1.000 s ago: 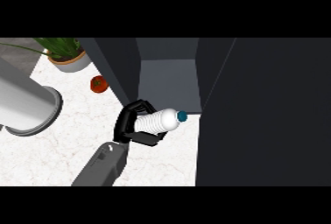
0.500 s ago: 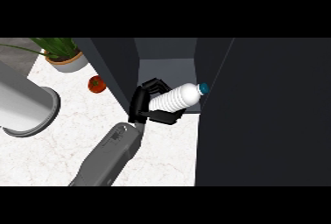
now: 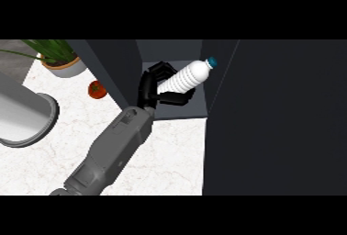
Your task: Pick up the bottled water, place it into the cabinet and close the cabinet
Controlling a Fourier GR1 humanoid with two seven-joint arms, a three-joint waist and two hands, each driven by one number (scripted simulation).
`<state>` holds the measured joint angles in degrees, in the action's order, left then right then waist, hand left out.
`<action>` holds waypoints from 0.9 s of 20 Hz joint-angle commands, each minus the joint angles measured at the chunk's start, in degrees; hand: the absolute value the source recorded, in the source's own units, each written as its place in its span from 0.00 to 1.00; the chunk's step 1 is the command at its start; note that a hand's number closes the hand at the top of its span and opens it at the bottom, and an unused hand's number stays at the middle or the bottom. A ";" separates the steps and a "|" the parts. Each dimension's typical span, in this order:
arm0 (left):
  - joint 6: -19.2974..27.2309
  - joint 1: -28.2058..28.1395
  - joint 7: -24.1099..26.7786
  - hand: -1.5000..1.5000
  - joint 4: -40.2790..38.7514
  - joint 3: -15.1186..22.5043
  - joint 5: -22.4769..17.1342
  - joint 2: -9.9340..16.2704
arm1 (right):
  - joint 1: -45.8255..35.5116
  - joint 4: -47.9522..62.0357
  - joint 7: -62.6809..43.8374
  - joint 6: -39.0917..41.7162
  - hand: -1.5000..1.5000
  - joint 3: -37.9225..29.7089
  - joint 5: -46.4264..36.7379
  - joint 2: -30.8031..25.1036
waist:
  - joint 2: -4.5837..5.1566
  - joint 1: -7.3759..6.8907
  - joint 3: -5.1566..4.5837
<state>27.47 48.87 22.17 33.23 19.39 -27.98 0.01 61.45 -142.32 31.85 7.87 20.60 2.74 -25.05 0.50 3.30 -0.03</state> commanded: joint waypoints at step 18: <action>17.02 16.13 4.22 0.00 -23.07 -2.52 6.10 2.06 | 0.76 -1.59 2.11 4.46 0.00 -2.52 4.36 -0.45 | 1.18 1.87 -0.06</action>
<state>45.80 63.37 24.13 10.54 18.67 -21.12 1.06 61.44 -142.00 33.91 11.24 18.18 3.73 -25.28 1.54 4.61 -0.06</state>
